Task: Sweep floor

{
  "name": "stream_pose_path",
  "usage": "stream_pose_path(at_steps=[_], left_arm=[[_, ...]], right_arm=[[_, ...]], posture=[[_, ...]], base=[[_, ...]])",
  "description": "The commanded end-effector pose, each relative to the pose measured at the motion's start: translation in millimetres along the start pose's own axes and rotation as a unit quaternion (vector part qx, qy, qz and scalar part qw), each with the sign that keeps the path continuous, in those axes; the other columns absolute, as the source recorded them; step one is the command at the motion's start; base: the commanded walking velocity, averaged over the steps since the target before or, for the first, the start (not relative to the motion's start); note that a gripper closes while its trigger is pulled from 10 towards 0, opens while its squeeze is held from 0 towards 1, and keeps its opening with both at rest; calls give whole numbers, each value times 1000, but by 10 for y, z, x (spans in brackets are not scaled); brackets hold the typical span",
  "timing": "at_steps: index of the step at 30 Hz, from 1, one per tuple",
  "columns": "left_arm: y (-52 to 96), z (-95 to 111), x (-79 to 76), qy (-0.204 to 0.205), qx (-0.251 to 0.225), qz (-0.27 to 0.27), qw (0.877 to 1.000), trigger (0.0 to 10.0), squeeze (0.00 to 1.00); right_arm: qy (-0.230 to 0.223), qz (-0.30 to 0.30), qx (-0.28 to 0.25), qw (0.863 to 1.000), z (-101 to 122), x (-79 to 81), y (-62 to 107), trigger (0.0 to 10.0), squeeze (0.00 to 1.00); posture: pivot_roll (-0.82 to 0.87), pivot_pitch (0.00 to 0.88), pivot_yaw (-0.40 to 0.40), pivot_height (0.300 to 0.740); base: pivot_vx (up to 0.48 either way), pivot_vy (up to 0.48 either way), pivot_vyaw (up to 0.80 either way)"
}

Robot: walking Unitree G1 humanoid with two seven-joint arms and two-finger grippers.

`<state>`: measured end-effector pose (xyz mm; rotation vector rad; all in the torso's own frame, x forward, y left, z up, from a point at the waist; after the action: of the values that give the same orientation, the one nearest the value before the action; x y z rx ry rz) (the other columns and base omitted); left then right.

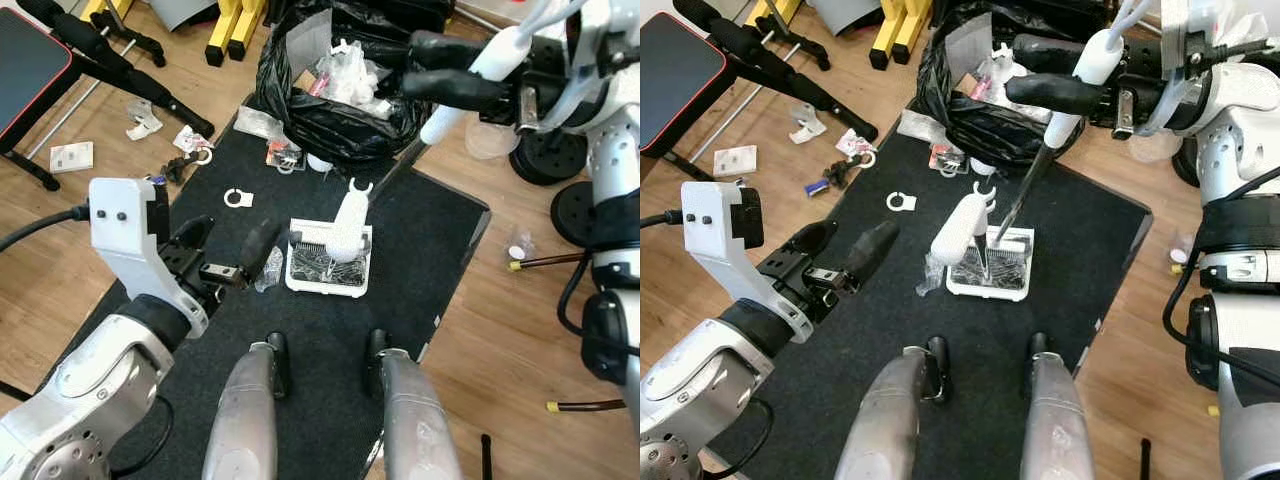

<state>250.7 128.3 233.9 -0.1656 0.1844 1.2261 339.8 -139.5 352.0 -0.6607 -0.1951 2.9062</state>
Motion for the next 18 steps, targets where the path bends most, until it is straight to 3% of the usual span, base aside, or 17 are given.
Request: stream_pose_path(at_steps=[1, 8, 12, 15, 18], left_arm=[[-1, -50, 40, 5, 8, 15, 1000, 10000, 0], [-32, -74, 44, 6, 11, 14, 1000, 10000, 0], [-62, -98, 54, 8, 12, 16, 1000, 10000, 0], [-88, -110, 72, 8, 13, 18, 1000, 10000, 0], [-109, -111, 108, 2, 14, 24, 1000, 10000, 0]], right_arm=[[-18, -5, -14, 1000, -11, -3, 60, 10000, 0], [50, -50, 4, 998, 56, -127, 112, 10000, 0], [131, -148, -27, 980, 308, -343, 119, 10000, 0], [135, -197, -43, 970, 405, -443, 103, 10000, 0], [131, -204, -56, 969, 511, -435, 30, 10000, 0]], posture=[[198, 404, 9, 740], [190, 386, 6, 740], [183, 359, -4, 740], [182, 341, -10, 740], [180, 334, -10, 740]], base=[[0, 0, 0], [0, 0, 0], [0, 0, 0], [0, 0, 0], [0, 0, 0]])
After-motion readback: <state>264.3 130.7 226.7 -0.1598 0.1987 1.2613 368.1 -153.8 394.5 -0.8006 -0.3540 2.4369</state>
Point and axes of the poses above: a point about 5 cm out from each wrist's last joint towards the gripper, its own y axis pointing back from the gripper into the wrist, its own z axis along the axis of the wrist's last joint, x = y × z, the point moved 6 cm from there along -y, pointing out of the wrist towards the gripper, and after that the axes turned 1 degree about -y, right-handed, at the moved point
